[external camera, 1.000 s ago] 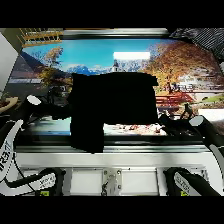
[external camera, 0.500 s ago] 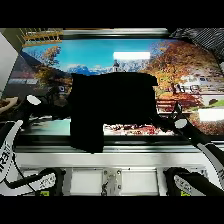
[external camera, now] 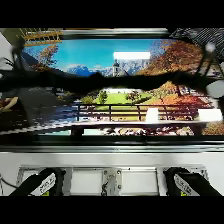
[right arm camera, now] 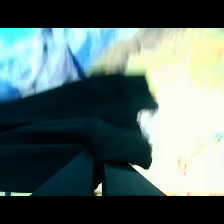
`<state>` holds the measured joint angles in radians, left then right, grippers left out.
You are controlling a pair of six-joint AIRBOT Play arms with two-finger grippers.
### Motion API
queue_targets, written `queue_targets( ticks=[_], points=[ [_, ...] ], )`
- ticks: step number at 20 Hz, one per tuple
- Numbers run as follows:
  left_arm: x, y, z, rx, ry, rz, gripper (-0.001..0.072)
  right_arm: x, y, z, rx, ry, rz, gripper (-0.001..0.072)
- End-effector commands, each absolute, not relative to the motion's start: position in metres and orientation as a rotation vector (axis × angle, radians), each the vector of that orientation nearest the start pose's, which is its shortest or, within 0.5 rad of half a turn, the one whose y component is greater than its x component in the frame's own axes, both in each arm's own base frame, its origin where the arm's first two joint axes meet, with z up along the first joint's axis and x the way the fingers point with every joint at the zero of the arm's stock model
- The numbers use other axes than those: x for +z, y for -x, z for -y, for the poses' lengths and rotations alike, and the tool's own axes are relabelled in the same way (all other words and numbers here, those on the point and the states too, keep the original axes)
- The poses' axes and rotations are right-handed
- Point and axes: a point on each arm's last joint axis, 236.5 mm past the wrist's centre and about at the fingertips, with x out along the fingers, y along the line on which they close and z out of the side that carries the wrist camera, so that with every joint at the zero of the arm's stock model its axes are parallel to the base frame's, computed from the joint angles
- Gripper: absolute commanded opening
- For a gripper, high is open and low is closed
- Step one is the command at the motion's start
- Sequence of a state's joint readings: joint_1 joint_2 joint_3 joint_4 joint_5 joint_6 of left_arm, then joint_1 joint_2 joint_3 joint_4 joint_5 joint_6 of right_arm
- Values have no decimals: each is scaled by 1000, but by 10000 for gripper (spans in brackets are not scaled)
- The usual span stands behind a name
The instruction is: Fold the clothes and pants, and hang the long-sleeved shirts on hangers.
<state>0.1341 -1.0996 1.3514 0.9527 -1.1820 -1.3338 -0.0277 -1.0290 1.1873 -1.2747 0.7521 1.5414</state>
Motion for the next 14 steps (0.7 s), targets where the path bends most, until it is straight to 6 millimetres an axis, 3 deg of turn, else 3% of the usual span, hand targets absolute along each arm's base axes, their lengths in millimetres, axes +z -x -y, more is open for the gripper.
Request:
queue_targets(
  ticks=[1,3,4,6,10,12,14],
  points=[
    [350,-346,82,-425,169,-445,9,357,-400,-13,80,-41,-293,16],
    [411,-295,88,-427,109,-272,9,425,-360,-14,82,-29,-133,17],
    [434,-269,92,-429,82,-199,9,448,-337,-15,82,-23,-71,16],
    [465,-221,98,-430,58,-87,9,476,-295,-17,83,-15,15,17],
    [492,-153,107,-431,83,41,9,503,-234,-19,81,0,116,17],
    [504,-139,107,-428,109,98,9,503,-220,-20,81,4,118,16],
    [506,-142,106,-427,124,101,9,491,-221,-20,84,7,65,16]
  ],
)
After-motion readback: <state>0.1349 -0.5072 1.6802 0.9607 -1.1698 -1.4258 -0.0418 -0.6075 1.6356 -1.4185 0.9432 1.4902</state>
